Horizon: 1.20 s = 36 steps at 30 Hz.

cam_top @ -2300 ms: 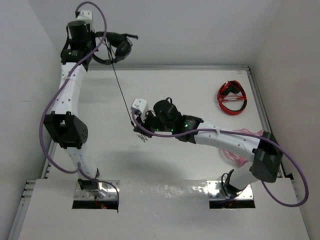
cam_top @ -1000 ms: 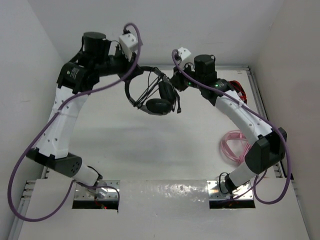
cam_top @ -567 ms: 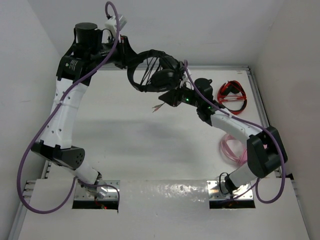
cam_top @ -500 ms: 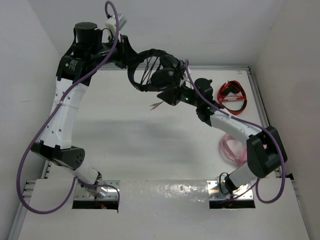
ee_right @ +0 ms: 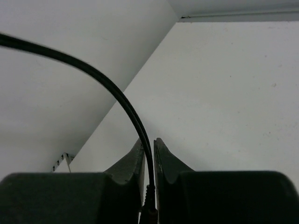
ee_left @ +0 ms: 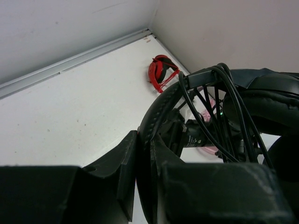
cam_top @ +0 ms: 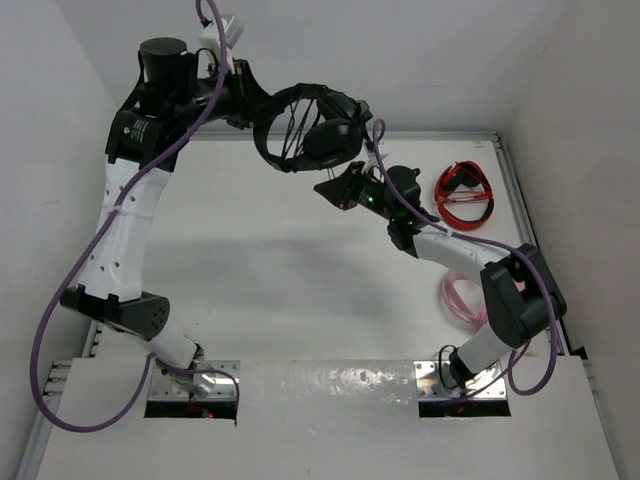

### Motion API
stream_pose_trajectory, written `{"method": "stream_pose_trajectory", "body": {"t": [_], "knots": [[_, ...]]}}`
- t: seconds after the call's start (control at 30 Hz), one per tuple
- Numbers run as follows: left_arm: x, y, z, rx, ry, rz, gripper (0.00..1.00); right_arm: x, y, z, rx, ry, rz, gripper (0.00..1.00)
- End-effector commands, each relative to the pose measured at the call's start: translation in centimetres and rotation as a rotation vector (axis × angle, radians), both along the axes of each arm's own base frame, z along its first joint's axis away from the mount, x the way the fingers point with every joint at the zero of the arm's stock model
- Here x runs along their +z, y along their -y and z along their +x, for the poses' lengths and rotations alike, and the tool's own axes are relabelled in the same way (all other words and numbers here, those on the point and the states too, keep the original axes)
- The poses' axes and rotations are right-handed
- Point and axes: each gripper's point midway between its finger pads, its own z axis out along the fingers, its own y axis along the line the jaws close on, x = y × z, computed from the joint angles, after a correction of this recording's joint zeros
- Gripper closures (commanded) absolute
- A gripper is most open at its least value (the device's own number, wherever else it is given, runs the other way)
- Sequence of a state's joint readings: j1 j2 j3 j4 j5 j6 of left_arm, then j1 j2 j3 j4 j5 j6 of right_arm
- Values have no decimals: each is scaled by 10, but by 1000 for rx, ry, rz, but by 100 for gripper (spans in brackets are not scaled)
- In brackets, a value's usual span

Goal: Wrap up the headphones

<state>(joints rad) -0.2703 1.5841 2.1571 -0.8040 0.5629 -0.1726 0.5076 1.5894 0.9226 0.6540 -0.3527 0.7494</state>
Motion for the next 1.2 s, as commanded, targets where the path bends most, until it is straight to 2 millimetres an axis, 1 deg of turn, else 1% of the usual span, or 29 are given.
{"method": "stream_pose_trajectory", "body": {"t": [0.0, 0.07, 0.2, 0.23, 0.27, 0.3, 0.33, 0.37, 0.4, 0.43, 0.47, 0.53, 0.57, 0.6, 0.63, 0.67, 0.7, 0.73, 0.77, 0.8, 0.83, 0.87, 0.9, 0.93, 0.97, 1.03, 1.07, 1.13, 1.17], "knots": [[45, -6, -7, 42, 82, -95, 100, 8, 4, 5, -77, -6, 40, 90], [40, -10, -1, 78, 66, -92, 100, 4, 5, -2, -85, -7, 11, 100], [27, -24, 15, 187, 21, -80, 100, 15, 6, -9, -124, 88, -98, 100], [22, -30, 22, 234, 7, -72, 100, -1, 7, -14, -120, 39, -173, 100], [17, -41, 31, 315, -3, -56, 100, -3, -1, -24, -85, 36, -215, 100], [14, -49, 37, 359, -5, -46, 100, 8, -7, -28, -64, 91, -263, 100], [7, -53, 45, 391, -16, -26, 100, -4, -9, -40, -33, 62, -330, 100], [4, -63, 52, 449, -7, -6, 100, 1, -27, -58, 31, 86, -351, 100], [-4, -67, 58, 472, -6, 26, 100, 2, -34, -70, 73, 118, -385, 100], [-16, -74, 70, 511, 1, 76, 100, 2, -50, -95, 154, 138, -429, 100], [-15, -81, 75, 543, 22, 95, 100, 3, -57, -107, 190, 131, -439, 100], [-40, -96, 92, 614, 24, 186, 100, 0, -69, -140, 299, 144, -491, 100], [-49, -102, 96, 627, 41, 254, 100, 9, -74, -149, 340, 157, -479, 100], [-70, -107, 101, 637, 22, 315, 100, 15, -76, -155, 359, 165, -478, 100], [-74, -116, 106, 672, 43, 355, 100, 18, -72, -162, 374, 156, -491, 100], [-82, -116, 107, 665, 71, 416, 100, 32, -72, -162, 370, 169, -478, 100], [-112, -119, 107, 628, 72, 542, 100, 39, -70, -161, 357, 175, -481, 100], [-108, -120, 105, 635, 118, 578, 100, 40, -64, -161, 345, 166, -501, 100], [-138, -116, 99, 578, 123, 703, 100, 57, -62, -158, 322, 184, -489, 100], [-147, -110, 93, 541, 138, 751, 100, 63, -58, -152, 282, 192, -507, 100], [-142, -105, 83, 516, 184, 769, 100, 60, -52, -150, 263, 172, -543, 100], [-152, -90, 73, 432, 226, 836, 100, 73, -51, -143, 229, 180, -549, 100], [-171, -89, 58, 382, 222, 873, 100, 75, -44, -131, 162, 182, -590, 100], [-178, -78, 49, 321, 239, 874, 100, 70, -38, -126, 136, 162, -636, 100], [-199, -68, 37, 245, 228, 902, 100, 73, -39, -117, 108, 171, -662, 100], [-210, -52, 16, 142, 215, 878, 100, 69, -36, -100, 50, 153, -698, 100], [-214, -46, 10, 102, 200, 865, 100, 52, -40, -92, 47, 109, -719, 100], [-221, -34, -4, 39, 169, 820, 100, 40, -33, -77, 10, 7, -705, 100], [-224, -30, -9, 20, 154, 804, 100, 26, -34, -72, 10, -43, -710, 100]]}}
